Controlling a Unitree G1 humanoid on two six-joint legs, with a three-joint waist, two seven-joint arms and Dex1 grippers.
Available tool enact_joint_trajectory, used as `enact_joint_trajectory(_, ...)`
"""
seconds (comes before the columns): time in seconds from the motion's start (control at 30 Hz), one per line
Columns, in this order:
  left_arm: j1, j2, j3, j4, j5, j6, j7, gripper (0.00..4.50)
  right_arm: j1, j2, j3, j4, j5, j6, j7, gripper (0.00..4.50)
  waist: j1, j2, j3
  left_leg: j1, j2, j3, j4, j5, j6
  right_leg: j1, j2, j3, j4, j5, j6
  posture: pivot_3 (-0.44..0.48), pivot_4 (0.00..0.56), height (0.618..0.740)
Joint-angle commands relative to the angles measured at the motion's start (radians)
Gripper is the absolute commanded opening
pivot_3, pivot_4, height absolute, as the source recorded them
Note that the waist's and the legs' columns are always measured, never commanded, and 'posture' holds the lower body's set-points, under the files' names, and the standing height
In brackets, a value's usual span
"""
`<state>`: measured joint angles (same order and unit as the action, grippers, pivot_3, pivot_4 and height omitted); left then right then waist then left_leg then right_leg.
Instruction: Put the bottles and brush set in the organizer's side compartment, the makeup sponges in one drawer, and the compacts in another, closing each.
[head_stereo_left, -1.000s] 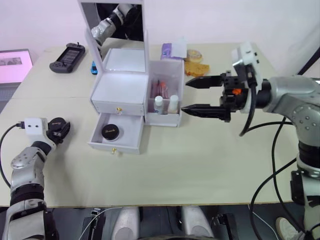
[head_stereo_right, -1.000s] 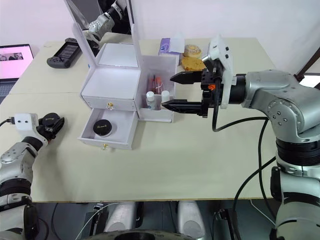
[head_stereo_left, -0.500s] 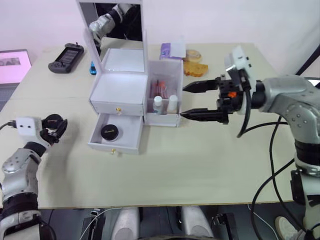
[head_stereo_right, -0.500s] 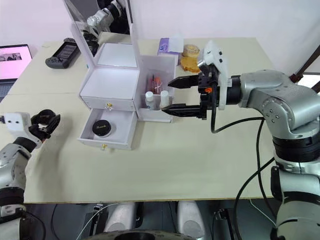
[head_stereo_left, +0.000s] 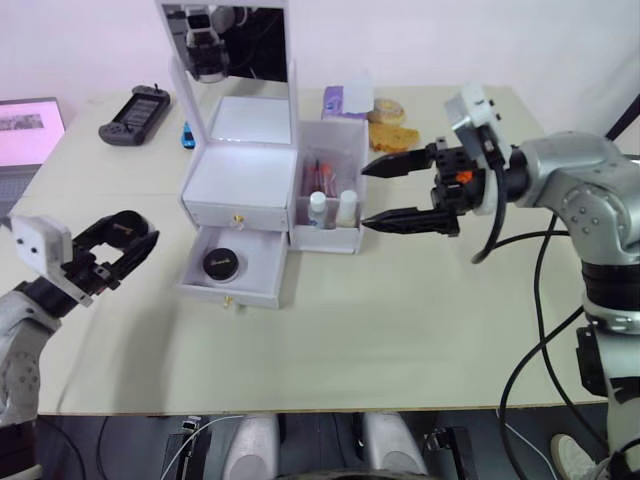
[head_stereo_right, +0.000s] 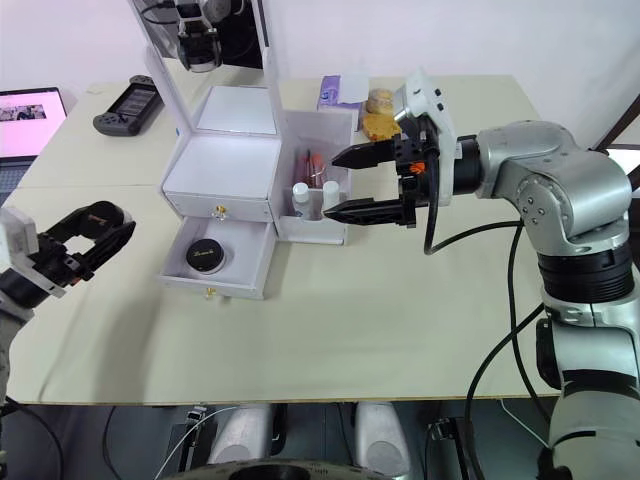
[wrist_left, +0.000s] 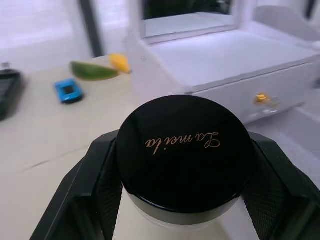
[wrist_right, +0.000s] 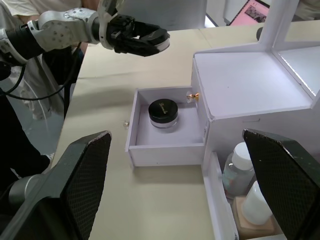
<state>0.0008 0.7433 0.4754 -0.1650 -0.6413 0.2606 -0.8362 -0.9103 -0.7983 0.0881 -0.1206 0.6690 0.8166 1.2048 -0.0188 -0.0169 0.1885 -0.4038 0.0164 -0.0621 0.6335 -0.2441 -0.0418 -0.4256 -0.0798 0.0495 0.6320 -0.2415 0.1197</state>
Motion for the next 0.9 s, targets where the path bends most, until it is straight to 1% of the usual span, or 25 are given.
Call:
enact_joint_trajectory(0.03,-0.017,0.029,-0.036,-0.103,-0.050,0.064,-0.038,2.68,-0.030,0.009,-0.011,-0.009,-0.009,-0.020,0.008,4.50,0.000,0.000,0.000,0.000,0.000,0.000,0.000,0.000,0.000,0.000,0.000,0.000,0.000,0.000,0.000,0.000,0.150,0.740)
enact_joint_trajectory(0.17,-0.033,0.041,-0.102,-0.170,-0.106,0.159,-0.074,2.68,-0.008,0.008,-0.027,-0.039,-0.003,-0.004,-0.011,4.50,-0.002,0.000,0.000,0.000,0.000,0.000,0.000,0.000,0.000,0.000,0.000,0.000,0.000,0.000,0.000,0.000,0.150,0.740)
enact_joint_trajectory(0.23,-0.048,0.052,-0.141,-0.192,-0.108,0.199,-0.083,2.68,0.005,0.004,-0.038,-0.059,0.003,0.007,-0.022,4.50,-0.001,0.000,0.000,0.000,0.000,0.000,0.000,0.000,0.000,0.000,0.000,0.000,0.000,0.000,0.000,0.000,0.150,0.740)
enact_joint_trajectory(0.33,-0.103,0.052,-0.212,-0.199,-0.077,0.233,-0.068,2.68,0.023,0.001,-0.057,-0.084,0.011,0.022,-0.044,4.50,0.002,0.000,0.000,0.000,0.000,0.000,0.000,0.000,0.000,0.000,0.000,0.000,0.000,0.000,0.000,0.000,0.150,0.740)
enact_joint_trajectory(0.43,-0.203,0.032,-0.308,-0.170,-0.007,0.249,-0.031,2.68,0.046,-0.004,-0.077,-0.112,0.022,0.037,-0.065,4.50,0.006,0.000,0.000,0.000,0.000,0.000,0.000,0.000,0.000,0.000,0.000,0.000,0.000,0.000,0.000,0.000,0.150,0.740)
enact_joint_trajectory(0.53,-0.267,0.019,-0.374,-0.137,0.055,0.243,-0.021,2.68,0.061,-0.009,-0.092,-0.133,0.032,0.048,-0.085,4.50,0.003,0.000,0.000,0.000,0.000,0.000,0.001,0.000,0.000,0.000,0.000,0.000,0.000,0.000,0.000,0.000,0.150,0.740)
enact_joint_trajectory(0.7,-0.300,0.004,-0.442,-0.070,0.152,0.172,-0.051,2.68,0.080,-0.019,-0.111,-0.157,0.046,0.060,-0.106,4.50,-0.005,0.000,0.000,0.000,0.000,0.000,-0.001,0.000,0.000,0.000,0.001,0.000,0.000,0.000,0.000,0.000,0.150,0.740)
enact_joint_trajectory(0.9,-0.290,-0.006,-0.445,-0.058,0.169,0.156,-0.081,2.68,0.094,-0.030,-0.123,-0.169,0.051,0.063,-0.116,4.50,0.002,0.000,0.000,-0.001,0.000,0.000,0.000,0.000,0.000,0.000,0.001,0.000,0.000,0.000,0.000,0.000,0.150,0.740)
